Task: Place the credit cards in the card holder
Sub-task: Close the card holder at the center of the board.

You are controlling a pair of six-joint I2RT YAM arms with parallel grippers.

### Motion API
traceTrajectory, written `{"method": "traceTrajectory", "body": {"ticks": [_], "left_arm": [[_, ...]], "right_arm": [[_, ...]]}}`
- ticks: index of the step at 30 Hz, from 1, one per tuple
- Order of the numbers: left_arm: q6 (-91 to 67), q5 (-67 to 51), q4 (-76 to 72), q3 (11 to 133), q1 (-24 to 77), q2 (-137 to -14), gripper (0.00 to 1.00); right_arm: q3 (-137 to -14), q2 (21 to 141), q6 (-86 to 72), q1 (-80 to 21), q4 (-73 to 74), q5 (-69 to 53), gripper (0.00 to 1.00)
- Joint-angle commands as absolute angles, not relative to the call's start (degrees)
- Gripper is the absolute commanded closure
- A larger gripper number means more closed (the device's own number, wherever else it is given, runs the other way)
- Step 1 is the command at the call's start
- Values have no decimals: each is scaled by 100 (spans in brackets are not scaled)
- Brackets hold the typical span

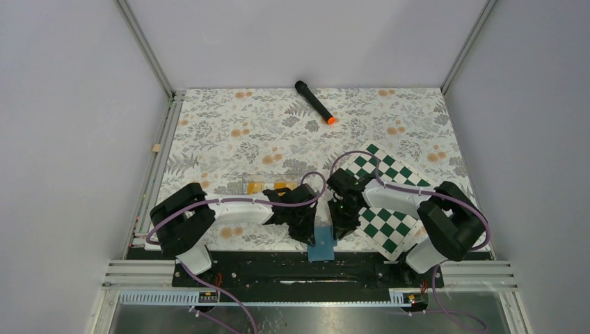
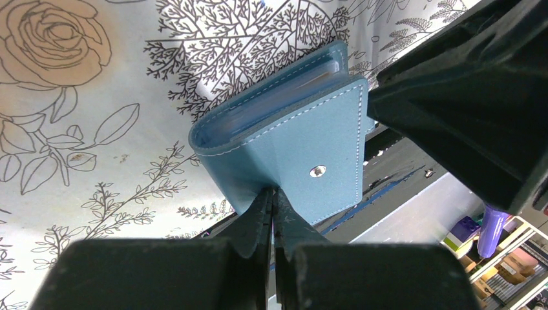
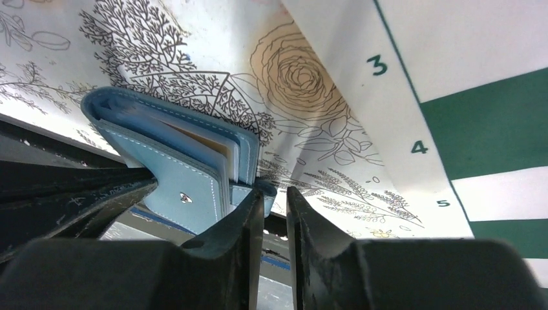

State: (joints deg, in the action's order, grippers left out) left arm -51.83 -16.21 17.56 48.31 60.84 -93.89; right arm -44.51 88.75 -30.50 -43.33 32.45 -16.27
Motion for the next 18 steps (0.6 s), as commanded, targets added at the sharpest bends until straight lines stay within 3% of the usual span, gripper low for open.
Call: {"method": "traceTrajectory", "body": {"ticks": [1,18], "left_arm": [[-4975,-984,1970,4716,6147,-9700,100],[-5027,-971,1958,4723,6145,-9778,100]], "right_arm": [[-4651,8934,-3105,-4197,3319,-1301,75],[-4643,9604,-2605,-4252,3345,-2031,78]]}}
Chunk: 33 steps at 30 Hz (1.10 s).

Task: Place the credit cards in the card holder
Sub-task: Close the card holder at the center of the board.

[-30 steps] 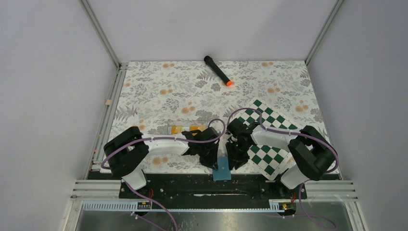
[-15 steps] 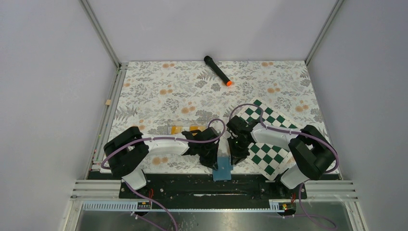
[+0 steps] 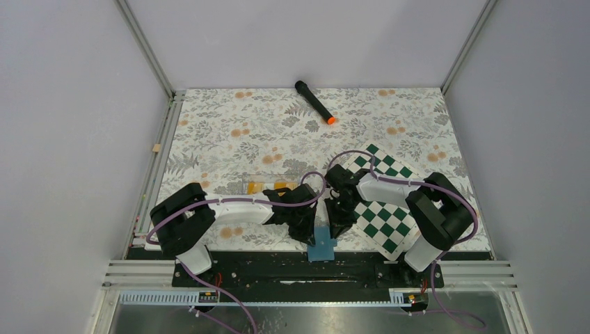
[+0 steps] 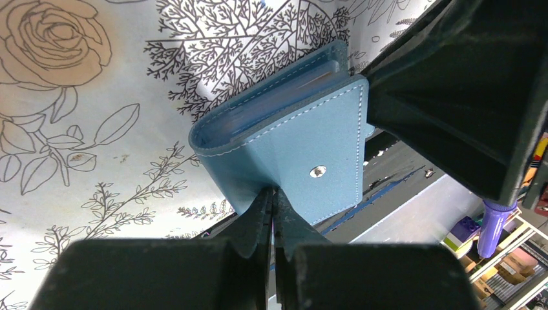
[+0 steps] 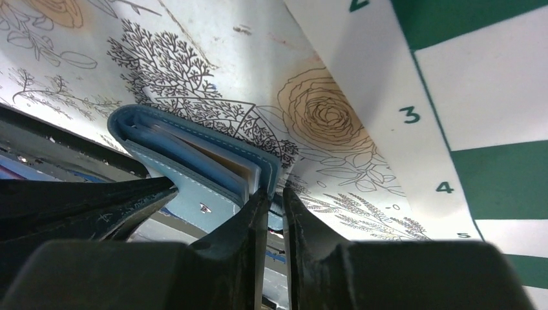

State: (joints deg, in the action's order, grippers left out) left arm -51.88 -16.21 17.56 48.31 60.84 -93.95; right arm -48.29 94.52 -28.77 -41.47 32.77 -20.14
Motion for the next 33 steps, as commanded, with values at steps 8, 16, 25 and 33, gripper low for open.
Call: {"method": "traceTrajectory", "body": {"ticks": [8,16,25,33], "left_arm": [[-5001,-966,1986,4763,6144,-9859,100],[-4991,-933,2083,4851,6144,-9940,100],[-5027,-868,2148,4887,6137,-9995,100],[-5044,-775,2240,4852,6118,-9940,100]], "right_arm": [[-4627,9529,-2366,-4300,3859,-1967,78],[-4616,9537,-2122,-4377,4101,-2417,76],[-4435,9219,-1843,-4394,3895,-3326,60],[-4652,9308,-1846,-4394,4383,-2856,64]]}}
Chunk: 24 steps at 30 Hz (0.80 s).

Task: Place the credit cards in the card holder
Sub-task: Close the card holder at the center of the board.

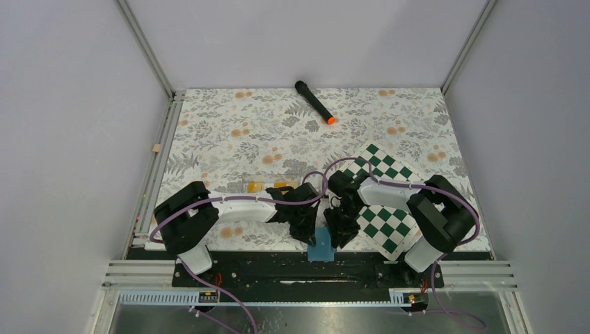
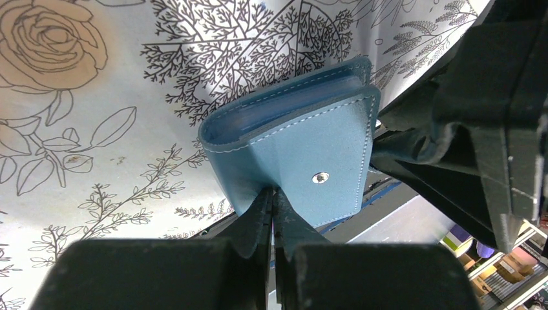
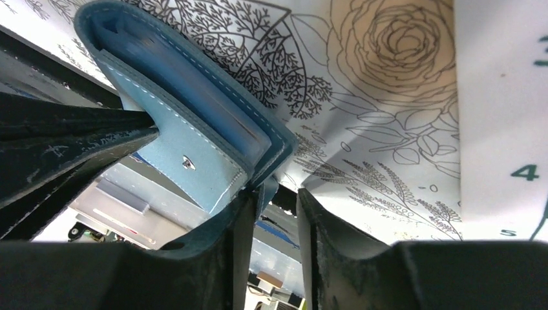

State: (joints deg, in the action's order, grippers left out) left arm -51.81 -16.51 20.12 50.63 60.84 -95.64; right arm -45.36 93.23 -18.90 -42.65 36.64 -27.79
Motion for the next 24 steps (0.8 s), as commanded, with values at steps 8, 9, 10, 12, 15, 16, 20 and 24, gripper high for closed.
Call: {"method": "traceTrajectory", "body": {"ticks": [8,9,10,12,15,16,20,24], "left_arm": [[-5078,-702,2287,4695,6000,-9752,100],[-5075,-703,2282,4694,5995,-9748,100],[-5079,-716,2270,4701,5994,-9756,100],[-5059,-772,2243,4750,5995,-9800,100],[-5030,-840,2252,4842,5997,-9884,100],[-5028,-854,2251,4883,6003,-9907,100],[-5057,-865,2269,5031,6027,-9980,100],[-5117,-896,2285,5219,6076,-10073,100]], "right_arm": [[-5131,9319,-1960,-4406,5379,-1706,76],[-5178,9298,-1956,-4404,5444,-1576,75],[-5227,9279,-1959,-4404,5484,-1427,74],[-5274,9241,-1953,-4418,5528,-1294,71],[-5317,9198,-1876,-4416,5481,-1351,66],[-5311,9139,-1862,-4416,5397,-1472,62],[-5221,8836,-2073,-4401,4943,-1971,48],[-5053,8796,-2325,-4340,4424,-2566,47]]}}
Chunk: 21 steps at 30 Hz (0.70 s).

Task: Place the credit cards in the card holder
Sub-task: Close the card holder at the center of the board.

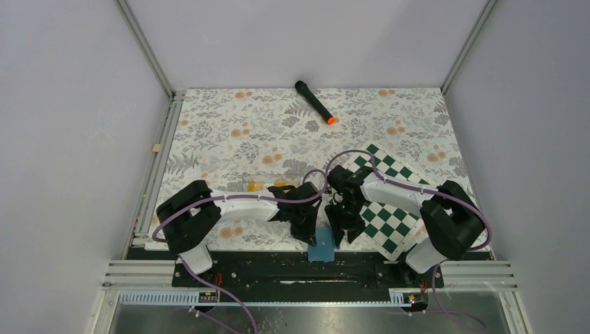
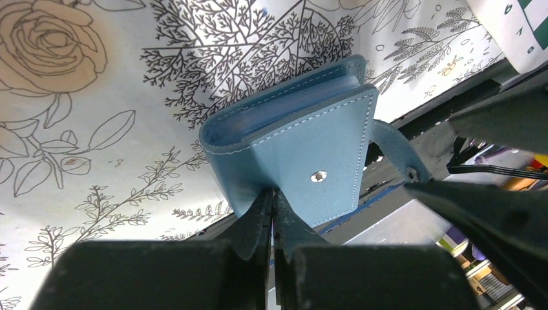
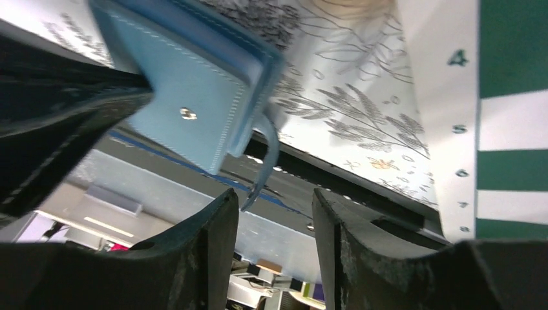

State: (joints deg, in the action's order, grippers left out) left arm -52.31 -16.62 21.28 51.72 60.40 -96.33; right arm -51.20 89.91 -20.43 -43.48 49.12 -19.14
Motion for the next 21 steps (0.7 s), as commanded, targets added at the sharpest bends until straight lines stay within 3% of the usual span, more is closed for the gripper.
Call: {"method": "traceTrajectory", "body": {"ticks": [1,3,10,21], "left_arm": [[-5135,-916,2285,5267,6100,-10108,100],[-5170,-926,2293,5371,6144,-10168,100],[-5317,-1084,2041,5490,6273,-10265,100],[-5459,-849,1364,4792,6233,-9012,85]], "right_arm": [[-5005,8827,-2381,-4322,4330,-2696,48],[-4928,8889,-2450,-4293,4166,-2846,48],[-4834,8921,-2634,-4180,3819,-3149,63],[-4611,8649,-2998,-3867,3118,-3672,63]]}}
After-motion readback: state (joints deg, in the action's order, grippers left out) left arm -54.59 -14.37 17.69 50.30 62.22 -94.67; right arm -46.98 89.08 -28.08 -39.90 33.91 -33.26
